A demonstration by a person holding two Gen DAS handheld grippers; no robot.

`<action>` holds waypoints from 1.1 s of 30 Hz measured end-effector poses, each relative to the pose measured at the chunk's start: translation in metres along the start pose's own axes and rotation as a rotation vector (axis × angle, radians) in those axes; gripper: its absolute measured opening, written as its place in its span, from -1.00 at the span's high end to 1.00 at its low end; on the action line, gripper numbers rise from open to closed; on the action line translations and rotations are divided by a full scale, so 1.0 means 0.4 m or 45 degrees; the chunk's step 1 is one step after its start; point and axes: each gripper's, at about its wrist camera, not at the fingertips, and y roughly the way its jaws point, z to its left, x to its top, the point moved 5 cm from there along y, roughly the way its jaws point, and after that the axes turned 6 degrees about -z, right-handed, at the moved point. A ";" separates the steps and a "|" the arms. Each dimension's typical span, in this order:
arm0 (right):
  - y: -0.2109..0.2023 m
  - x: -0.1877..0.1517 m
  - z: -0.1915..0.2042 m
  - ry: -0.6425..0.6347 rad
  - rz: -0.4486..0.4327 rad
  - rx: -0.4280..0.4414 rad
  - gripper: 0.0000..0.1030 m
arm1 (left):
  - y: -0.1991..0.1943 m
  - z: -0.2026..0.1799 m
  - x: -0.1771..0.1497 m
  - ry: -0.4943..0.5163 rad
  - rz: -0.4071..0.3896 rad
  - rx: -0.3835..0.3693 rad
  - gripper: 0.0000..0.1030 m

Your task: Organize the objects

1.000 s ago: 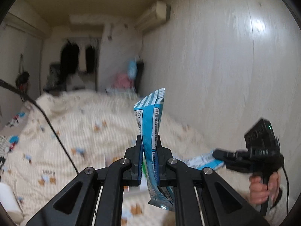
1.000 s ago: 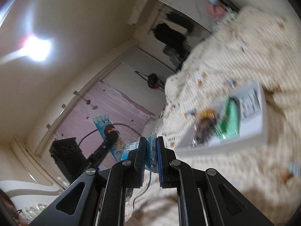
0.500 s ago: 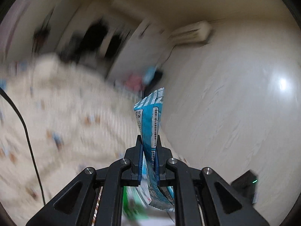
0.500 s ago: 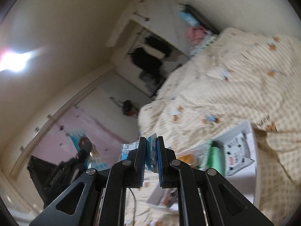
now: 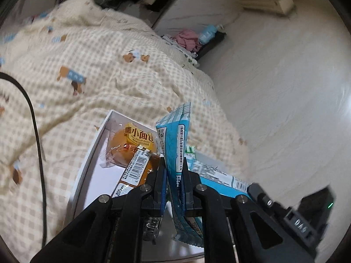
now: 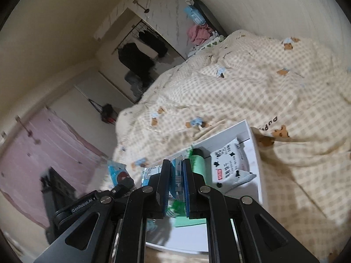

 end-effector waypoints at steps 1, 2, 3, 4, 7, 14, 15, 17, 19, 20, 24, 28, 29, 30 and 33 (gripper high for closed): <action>0.004 -0.004 0.000 -0.015 0.007 -0.019 0.77 | 0.006 -0.012 -0.006 0.053 0.009 0.020 0.79; 0.006 -0.007 0.000 -0.028 0.012 -0.034 0.76 | 0.011 -0.023 -0.012 0.089 0.020 0.038 0.79; 0.006 -0.009 -0.001 -0.041 0.017 -0.056 0.76 | 0.020 -0.031 -0.019 0.117 0.042 0.062 0.79; 0.008 -0.010 -0.002 -0.052 0.020 -0.079 0.76 | 0.018 -0.038 -0.024 0.131 0.057 0.077 0.79; 0.006 -0.011 -0.004 -0.091 0.031 -0.157 0.72 | 0.032 -0.038 -0.034 0.181 0.090 0.129 0.57; -0.012 -0.003 0.010 -0.131 0.002 -0.168 -0.23 | 0.001 -0.068 -0.030 0.283 0.036 0.152 -0.38; -0.021 0.000 0.018 -0.142 -0.010 -0.161 -0.23 | -0.011 -0.073 -0.023 0.299 0.005 0.164 -0.43; -0.037 0.009 0.033 -0.167 -0.029 -0.149 -0.23 | -0.047 -0.086 -0.008 0.344 -0.064 0.195 -0.49; -0.057 0.019 0.055 -0.202 -0.040 -0.130 -0.24 | -0.090 -0.102 0.010 0.405 -0.126 0.223 -0.50; -0.068 0.025 0.069 -0.231 -0.036 -0.114 -0.38 | -0.111 -0.110 0.016 0.435 -0.153 0.229 -0.52; -0.125 0.030 0.147 -0.398 -0.012 -0.024 -0.60 | -0.204 -0.148 0.026 0.608 -0.244 0.235 -0.58; -0.164 0.009 0.168 -0.438 0.016 -0.002 -0.60 | -0.255 -0.166 -0.003 0.786 -0.238 0.216 -0.62; -0.167 0.000 0.168 -0.446 0.023 0.008 -0.60 | -0.260 -0.165 -0.011 0.808 -0.239 0.217 -0.62; -0.169 -0.013 0.164 -0.457 0.030 0.008 -0.60 | -0.265 -0.164 -0.020 0.832 -0.244 0.212 -0.63; -0.160 -0.048 0.138 -0.469 0.051 -0.031 -0.60 | -0.259 -0.154 -0.051 0.885 -0.243 0.189 -0.63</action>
